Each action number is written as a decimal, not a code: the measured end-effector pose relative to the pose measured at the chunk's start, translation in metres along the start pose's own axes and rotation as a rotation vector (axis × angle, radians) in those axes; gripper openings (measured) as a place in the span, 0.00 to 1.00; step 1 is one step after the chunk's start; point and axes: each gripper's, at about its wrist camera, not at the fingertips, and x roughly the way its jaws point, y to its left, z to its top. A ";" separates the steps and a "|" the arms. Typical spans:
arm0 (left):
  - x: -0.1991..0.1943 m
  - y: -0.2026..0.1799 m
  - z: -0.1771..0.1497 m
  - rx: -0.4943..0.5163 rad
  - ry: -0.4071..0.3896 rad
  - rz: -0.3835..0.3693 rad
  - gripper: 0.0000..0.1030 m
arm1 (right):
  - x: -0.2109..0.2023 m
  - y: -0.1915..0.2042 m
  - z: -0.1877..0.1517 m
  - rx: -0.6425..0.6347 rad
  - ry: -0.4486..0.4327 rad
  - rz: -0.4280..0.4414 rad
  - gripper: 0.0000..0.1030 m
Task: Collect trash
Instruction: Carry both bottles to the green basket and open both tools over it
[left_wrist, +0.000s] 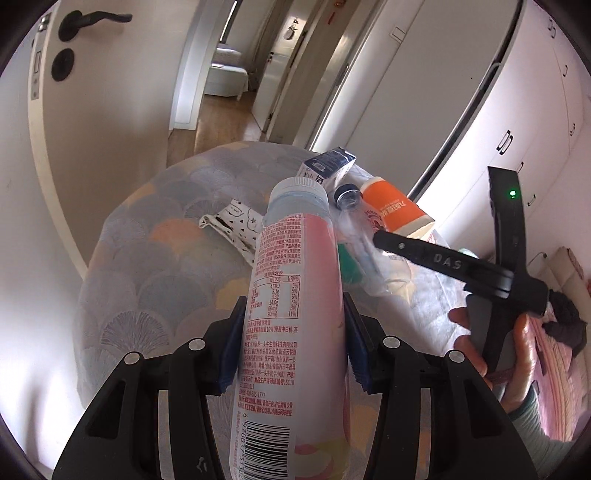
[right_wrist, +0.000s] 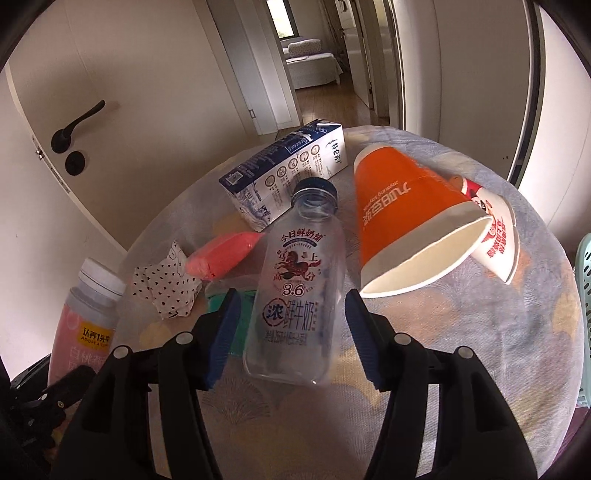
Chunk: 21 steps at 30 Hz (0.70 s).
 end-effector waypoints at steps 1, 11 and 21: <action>0.003 -0.001 0.002 -0.002 0.001 -0.002 0.45 | 0.005 0.001 0.001 0.000 0.007 -0.013 0.54; 0.015 -0.006 -0.001 0.014 0.012 0.030 0.45 | 0.010 -0.007 -0.005 -0.018 0.020 -0.041 0.52; 0.017 -0.041 -0.005 0.082 0.008 -0.034 0.45 | -0.030 -0.027 -0.047 -0.063 0.042 -0.027 0.52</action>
